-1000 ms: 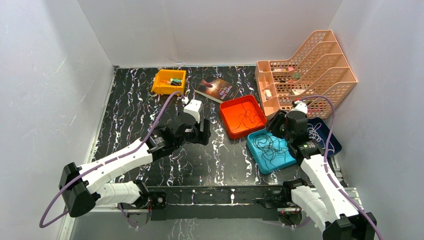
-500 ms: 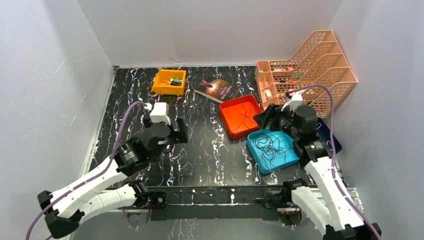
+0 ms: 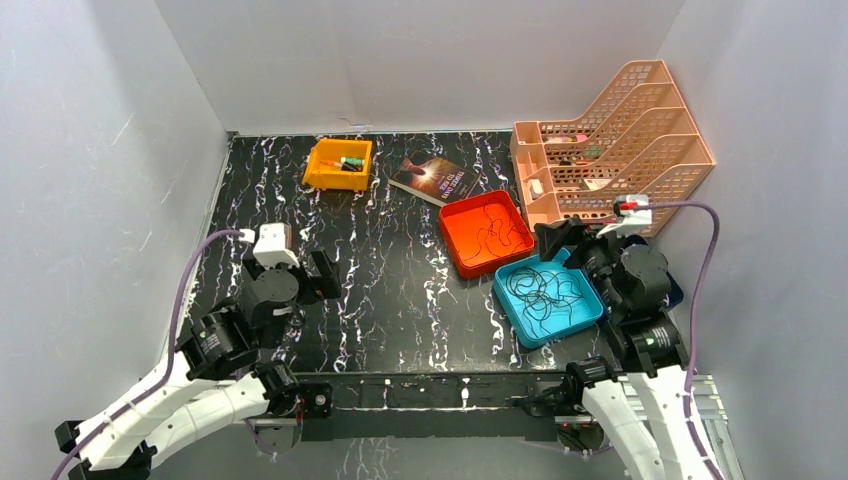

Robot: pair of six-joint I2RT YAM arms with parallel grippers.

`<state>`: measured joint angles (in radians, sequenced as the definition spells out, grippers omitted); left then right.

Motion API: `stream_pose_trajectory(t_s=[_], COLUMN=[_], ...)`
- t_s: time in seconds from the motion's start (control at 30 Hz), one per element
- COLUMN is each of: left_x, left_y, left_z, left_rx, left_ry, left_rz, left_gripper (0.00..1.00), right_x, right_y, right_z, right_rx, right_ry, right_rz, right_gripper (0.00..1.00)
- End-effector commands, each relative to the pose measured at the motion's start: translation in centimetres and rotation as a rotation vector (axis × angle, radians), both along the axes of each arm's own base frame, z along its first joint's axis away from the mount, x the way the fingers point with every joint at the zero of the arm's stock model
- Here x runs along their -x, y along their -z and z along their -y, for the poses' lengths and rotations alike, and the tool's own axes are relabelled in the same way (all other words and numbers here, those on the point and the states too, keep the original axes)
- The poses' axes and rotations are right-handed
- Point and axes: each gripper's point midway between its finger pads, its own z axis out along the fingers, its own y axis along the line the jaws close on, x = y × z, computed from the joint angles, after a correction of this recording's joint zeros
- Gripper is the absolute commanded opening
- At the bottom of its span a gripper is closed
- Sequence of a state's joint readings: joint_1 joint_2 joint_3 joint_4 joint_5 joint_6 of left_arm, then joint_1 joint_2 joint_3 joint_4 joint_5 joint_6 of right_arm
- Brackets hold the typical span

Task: Untangle the cables
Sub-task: Reset both arms

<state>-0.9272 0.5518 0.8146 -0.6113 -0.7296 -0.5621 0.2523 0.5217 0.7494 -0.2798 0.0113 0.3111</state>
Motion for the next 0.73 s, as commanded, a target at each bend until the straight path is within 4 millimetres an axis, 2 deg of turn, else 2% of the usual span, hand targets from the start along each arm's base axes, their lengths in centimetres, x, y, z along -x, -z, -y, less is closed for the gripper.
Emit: stream_pose_trajectory(t_s=[0.0,0.27,0.47,0.63,0.7], left_x=[0.4,1.0,0.5,0.2,0.2], left_y=[0.3,1.5,1.6,2.4,1.9], left_z=[-1.9,-3.0,-1.9,-1.0,-1.0], left_rx=[-0.029,-0.023,-0.056,-0.089,-0.072], left_ry=[-0.043,-0.052,-0.012,0.017,0.022], left_rz=[0.014,0.033,0.028,0.012,0.027], left_gripper=[0.98,0.98,0.98,0.98,0.98], right_x=[-0.1,0.2,-0.2,-0.1,0.0], right_y=[-0.5,1.0,2.5,3.0,3.0], right_z=[2.4,2.9,2.8,3.0,3.1], right_rx=[-0.003,0.0,0.011,0.017,0.018], right_ry=[0.129,0.153,0.156,0.165,0.166], right_rz=[0.078,0.08,0.046,0.023,0.024], right_gripper=[0.98,0.98,0.98,0.98,0.98])
